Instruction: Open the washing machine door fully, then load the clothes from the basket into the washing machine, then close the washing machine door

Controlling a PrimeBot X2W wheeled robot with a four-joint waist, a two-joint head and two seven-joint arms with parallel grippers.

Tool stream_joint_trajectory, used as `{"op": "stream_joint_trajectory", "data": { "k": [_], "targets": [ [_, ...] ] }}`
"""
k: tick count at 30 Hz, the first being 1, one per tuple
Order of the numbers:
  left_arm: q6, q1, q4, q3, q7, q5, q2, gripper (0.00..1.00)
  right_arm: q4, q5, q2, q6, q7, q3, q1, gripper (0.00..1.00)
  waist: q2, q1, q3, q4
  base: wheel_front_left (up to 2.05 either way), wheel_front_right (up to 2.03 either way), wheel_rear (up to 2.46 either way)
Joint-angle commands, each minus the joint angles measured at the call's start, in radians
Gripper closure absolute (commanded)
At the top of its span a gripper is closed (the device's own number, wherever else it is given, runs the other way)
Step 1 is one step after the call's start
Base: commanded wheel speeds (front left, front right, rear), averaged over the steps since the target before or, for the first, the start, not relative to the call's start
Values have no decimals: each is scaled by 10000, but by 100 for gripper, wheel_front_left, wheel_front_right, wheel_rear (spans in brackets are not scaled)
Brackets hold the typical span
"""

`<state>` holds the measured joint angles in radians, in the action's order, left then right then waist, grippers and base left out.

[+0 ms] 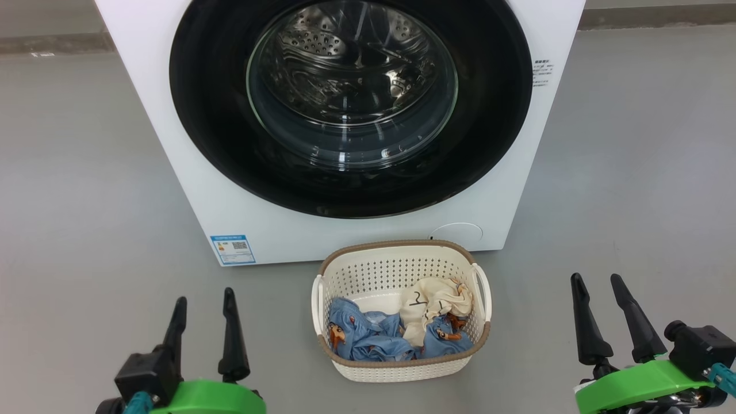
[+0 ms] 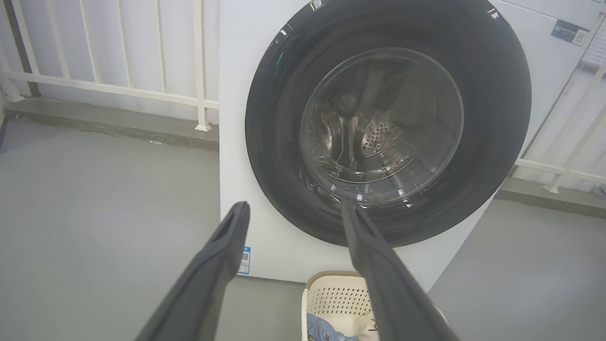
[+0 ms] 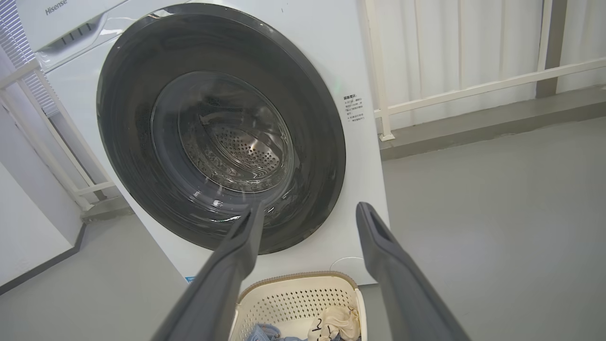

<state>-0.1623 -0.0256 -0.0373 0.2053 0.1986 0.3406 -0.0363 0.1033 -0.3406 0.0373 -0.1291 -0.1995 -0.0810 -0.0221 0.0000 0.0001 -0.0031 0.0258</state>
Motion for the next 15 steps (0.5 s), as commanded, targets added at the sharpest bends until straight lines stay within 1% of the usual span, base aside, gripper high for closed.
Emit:
{"op": "stream_joint_trajectory", "data": {
  "k": [1,4,9,12,15],
  "targets": [
    [19,-246,204,-186,175,-334,-111,0,-270,357,118,-13,-167,241,-328,0,0,0,1,0,0,0,0],
    [27,-194,58,-91,264,-566,-117,0,-196,737,120,-14,-256,225,-327,0,0,-1,-2,-1,0,0,0],
    [239,-165,-457,108,411,-878,-126,0,-73,1285,124,-15,-402,250,-351,0,0,-1,-11,-26,0,0,0],
    [475,-169,-685,263,499,-550,-131,0,15,1423,126,-15,-490,304,-371,0,0,-1,-16,-35,0,0,0],
    [500,-237,-841,332,587,-958,-136,0,85,1702,128,-15,-578,246,-386,0,0,-1,-16,-44,0,0,0]
  ]
}}
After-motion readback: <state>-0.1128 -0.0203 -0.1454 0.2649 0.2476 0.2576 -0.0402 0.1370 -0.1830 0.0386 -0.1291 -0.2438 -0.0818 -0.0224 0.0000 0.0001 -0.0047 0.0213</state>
